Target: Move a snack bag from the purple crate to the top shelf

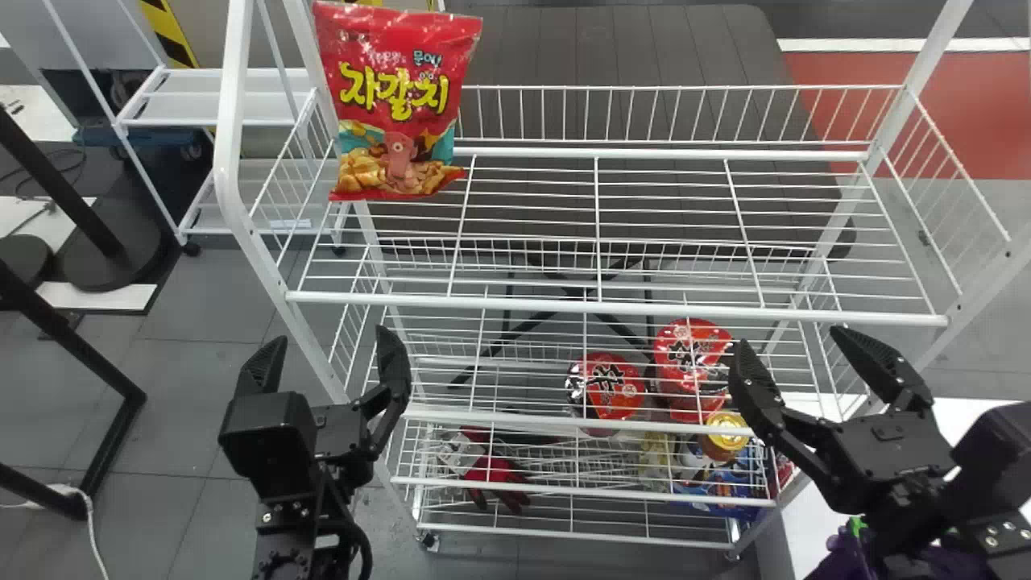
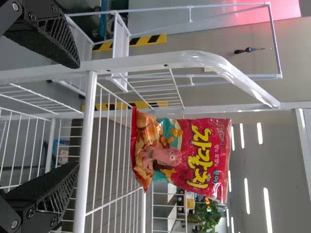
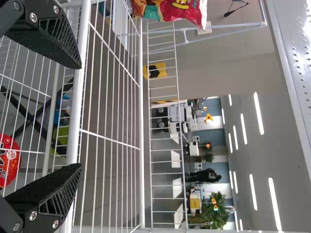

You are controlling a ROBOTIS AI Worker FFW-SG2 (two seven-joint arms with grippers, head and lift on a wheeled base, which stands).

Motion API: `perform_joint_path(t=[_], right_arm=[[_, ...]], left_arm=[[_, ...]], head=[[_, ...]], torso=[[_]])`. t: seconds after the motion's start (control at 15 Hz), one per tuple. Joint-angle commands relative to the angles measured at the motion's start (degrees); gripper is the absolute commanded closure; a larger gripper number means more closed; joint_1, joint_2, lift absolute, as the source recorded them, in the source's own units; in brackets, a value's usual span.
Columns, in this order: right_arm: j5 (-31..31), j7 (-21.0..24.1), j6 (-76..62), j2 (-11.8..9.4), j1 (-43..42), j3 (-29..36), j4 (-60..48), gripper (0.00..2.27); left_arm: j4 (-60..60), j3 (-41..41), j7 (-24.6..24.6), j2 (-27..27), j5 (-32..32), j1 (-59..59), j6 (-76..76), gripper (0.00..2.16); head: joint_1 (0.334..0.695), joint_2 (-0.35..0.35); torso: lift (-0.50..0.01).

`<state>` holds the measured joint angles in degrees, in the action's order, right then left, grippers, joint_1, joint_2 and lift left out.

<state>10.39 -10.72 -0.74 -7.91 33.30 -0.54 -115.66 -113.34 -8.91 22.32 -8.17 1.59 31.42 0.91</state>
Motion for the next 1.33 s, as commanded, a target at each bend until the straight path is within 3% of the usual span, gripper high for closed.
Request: perform_joint_path(t=[0.0,1.27], right_arm=[[-0.02,0.00,0.00,0.00,0.02,0.01,0.00,0.09],[-0.02,0.00,-0.53,-0.62,-0.07,0.10,0.18,0.09]], left_arm=[[0.23,-0.06,0.00,0.00,0.08,-0.22,0.00,0.11],[-0.04,-0.23,-0.09,0.00,0.08,-0.22,0.00,0.11]], head=[[0.695,0.061],[0.695,0.057]], torso=[[-0.096],[-0.172]])
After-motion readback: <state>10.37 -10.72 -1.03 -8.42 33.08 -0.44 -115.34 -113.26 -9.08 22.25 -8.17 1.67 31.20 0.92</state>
